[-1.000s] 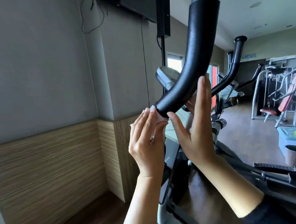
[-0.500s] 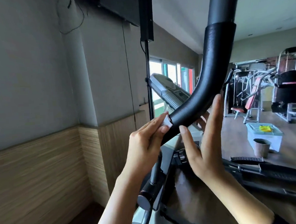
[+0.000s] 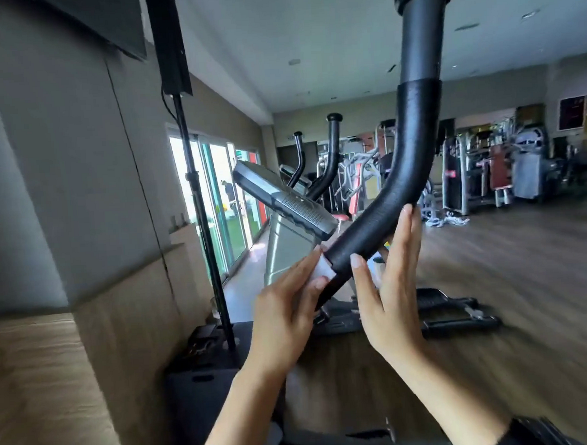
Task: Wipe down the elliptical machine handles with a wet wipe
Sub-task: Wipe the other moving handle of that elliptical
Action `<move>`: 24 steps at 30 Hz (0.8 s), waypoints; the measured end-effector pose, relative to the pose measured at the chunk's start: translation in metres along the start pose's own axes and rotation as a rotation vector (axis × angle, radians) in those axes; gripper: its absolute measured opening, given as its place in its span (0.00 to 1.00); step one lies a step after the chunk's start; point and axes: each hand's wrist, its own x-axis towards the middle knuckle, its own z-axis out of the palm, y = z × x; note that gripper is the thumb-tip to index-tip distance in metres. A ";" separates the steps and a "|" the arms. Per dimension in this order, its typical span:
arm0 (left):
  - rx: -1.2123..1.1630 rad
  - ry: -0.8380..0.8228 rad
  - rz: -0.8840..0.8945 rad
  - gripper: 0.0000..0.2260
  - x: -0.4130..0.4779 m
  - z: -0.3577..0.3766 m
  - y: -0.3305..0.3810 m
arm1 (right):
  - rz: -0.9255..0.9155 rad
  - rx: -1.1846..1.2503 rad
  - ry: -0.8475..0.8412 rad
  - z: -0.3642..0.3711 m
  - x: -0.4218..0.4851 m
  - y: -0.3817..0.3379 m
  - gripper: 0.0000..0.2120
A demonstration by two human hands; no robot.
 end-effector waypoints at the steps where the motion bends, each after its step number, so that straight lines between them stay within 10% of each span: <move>1: -0.003 -0.001 0.004 0.16 0.001 -0.001 -0.001 | -0.003 -0.024 -0.002 -0.001 0.000 -0.001 0.34; 13: -0.121 0.068 -0.012 0.12 0.006 -0.008 -0.008 | -0.001 -0.075 0.042 0.004 -0.005 -0.005 0.34; 24: -0.557 -0.222 -0.087 0.12 0.025 -0.016 -0.040 | -0.011 -0.289 0.043 0.007 -0.017 -0.020 0.29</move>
